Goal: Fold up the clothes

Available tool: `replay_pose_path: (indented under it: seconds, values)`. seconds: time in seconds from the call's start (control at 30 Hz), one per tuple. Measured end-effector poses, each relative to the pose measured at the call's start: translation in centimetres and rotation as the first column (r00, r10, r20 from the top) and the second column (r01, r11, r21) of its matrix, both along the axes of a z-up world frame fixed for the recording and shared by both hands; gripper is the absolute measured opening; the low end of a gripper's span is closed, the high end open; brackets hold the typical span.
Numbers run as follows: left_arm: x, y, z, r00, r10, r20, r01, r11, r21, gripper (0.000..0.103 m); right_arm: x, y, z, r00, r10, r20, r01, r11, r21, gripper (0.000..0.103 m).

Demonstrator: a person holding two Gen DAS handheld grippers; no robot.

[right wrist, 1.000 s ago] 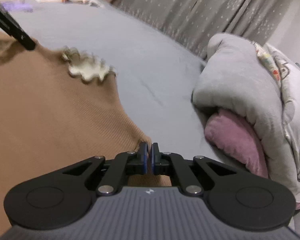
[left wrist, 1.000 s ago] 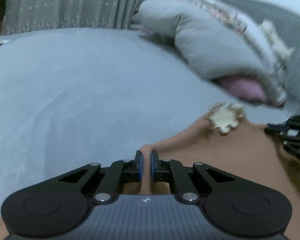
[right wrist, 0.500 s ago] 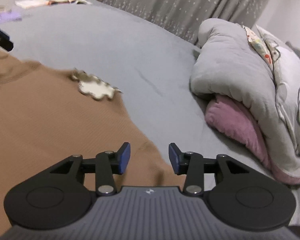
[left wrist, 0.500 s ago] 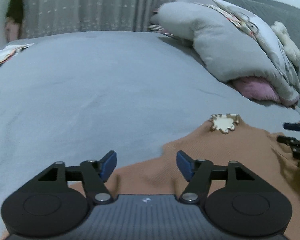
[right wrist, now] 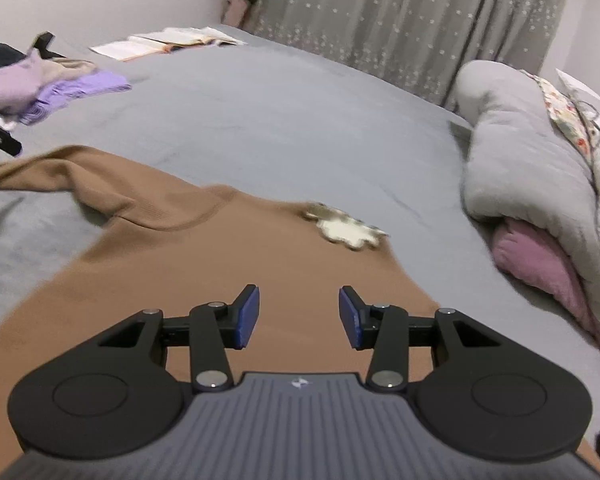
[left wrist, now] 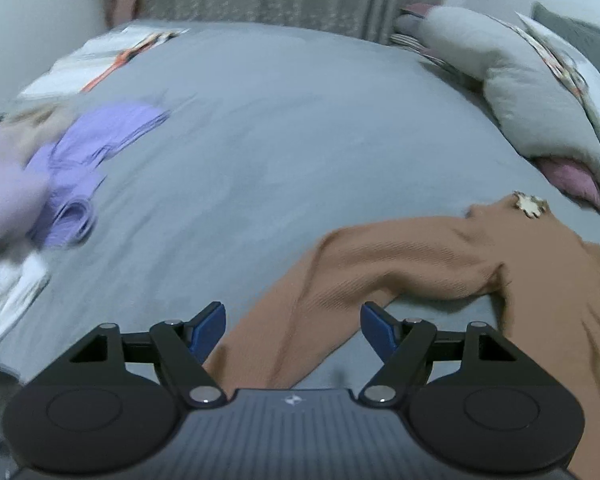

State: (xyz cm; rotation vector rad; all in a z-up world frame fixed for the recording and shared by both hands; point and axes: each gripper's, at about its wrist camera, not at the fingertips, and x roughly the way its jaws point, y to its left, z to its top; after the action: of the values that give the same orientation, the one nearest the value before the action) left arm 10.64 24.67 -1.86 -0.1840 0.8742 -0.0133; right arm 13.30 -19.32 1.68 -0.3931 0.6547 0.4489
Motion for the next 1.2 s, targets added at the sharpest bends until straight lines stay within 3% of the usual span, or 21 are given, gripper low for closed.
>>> replay_pose_path:
  seconds: [0.1, 0.23, 0.37, 0.43, 0.47, 0.53, 0.57, 0.67, 0.73, 0.8, 0.87, 0.93, 1.0, 1.03, 1.2]
  values:
    - [-0.9, 1.8, -0.8, 0.999, 0.002, -0.045, -0.003, 1.000, -0.027, 0.074, -1.3, 2.4, 0.3, 0.999, 0.034, 0.000, -0.034, 0.999, 0.000, 0.046]
    - [-2.1, 0.9, -0.8, 0.995, -0.090, -0.041, 0.091, 0.996, 0.023, 0.074, -2.4, 5.1, 0.5, 0.997, 0.078, -0.012, -0.078, 0.997, -0.002, 0.046]
    - [-3.2, -1.6, -1.8, 0.977, -0.209, -0.047, 0.214, 0.955, 0.208, 0.072, -3.3, 8.1, 0.1, 0.990, 0.142, -0.021, -0.142, 0.990, -0.024, 0.046]
    - [-3.7, -1.7, -2.2, 0.971, -0.233, -0.052, 0.239, 0.942, 0.237, 0.045, -3.5, 9.2, -0.2, 0.986, 0.166, -0.025, -0.167, 0.985, -0.032, 0.046]
    - [-3.8, -1.1, -2.5, 0.971, -0.230, -0.064, 0.239, 0.948, 0.209, 0.027, -3.7, 10.2, -0.5, 0.982, 0.187, -0.029, -0.188, 0.981, -0.038, 0.046]
    - [-3.8, 0.4, -2.3, 0.977, -0.207, -0.048, 0.212, 0.969, 0.130, 0.022, -3.8, 11.2, -0.7, 0.978, 0.206, -0.036, -0.208, 0.977, -0.042, 0.046]
    - [-3.8, 1.8, -2.2, 0.987, -0.158, -0.026, 0.160, 0.984, 0.083, 0.012, -3.8, 11.4, -0.8, 0.977, 0.212, -0.038, -0.213, 0.976, -0.042, 0.046]
    - [-3.8, 5.6, -1.9, 1.000, 0.006, 0.016, -0.005, 0.999, -0.040, 0.009, -3.6, 12.3, -1.2, 0.972, 0.229, -0.045, -0.231, 0.972, -0.040, 0.046]
    - [-3.7, 7.6, -2.0, 0.990, 0.137, 0.019, -0.135, 0.988, -0.074, 0.009, -3.2, 12.8, -1.5, 0.970, 0.239, -0.047, -0.241, 0.970, -0.029, 0.046]
    - [-3.6, 10.1, -2.4, 0.957, 0.290, -0.016, -0.291, 0.952, -0.100, 0.011, -3.0, 13.1, -1.7, 0.966, 0.256, -0.047, -0.257, 0.966, -0.018, 0.046]
    - [-3.4, 10.9, -2.8, 0.956, 0.288, -0.058, -0.294, 0.944, -0.150, 0.014, -2.8, 13.5, -2.0, 0.958, 0.283, -0.041, -0.284, 0.959, -0.017, 0.046]
    - [-3.3, 11.4, -3.3, 0.959, 0.266, -0.095, -0.280, 0.938, -0.202, 0.030, -2.6, 14.2, -2.3, 0.945, 0.325, -0.030, -0.326, 0.945, -0.029, 0.046]
    - [-3.3, 11.2, -3.8, 0.970, 0.223, -0.099, -0.240, 0.944, -0.226, 0.052, -2.4, 15.4, -2.7, 0.929, 0.369, -0.010, -0.369, 0.928, -0.054, 0.046]
    - [-3.2, 11.0, -4.0, 0.973, 0.213, -0.093, -0.229, 0.947, -0.226, 0.056, -2.2, 16.1, -3.0, 0.921, 0.389, -0.003, -0.388, 0.919, -0.062, 0.046]
    - [-2.3, 11.0, -5.0, 0.970, 0.232, -0.075, -0.243, 0.941, -0.236, 0.058, -2.1, 19.6, -4.9, 0.869, 0.491, 0.054, -0.473, 0.859, -0.194, 0.046]
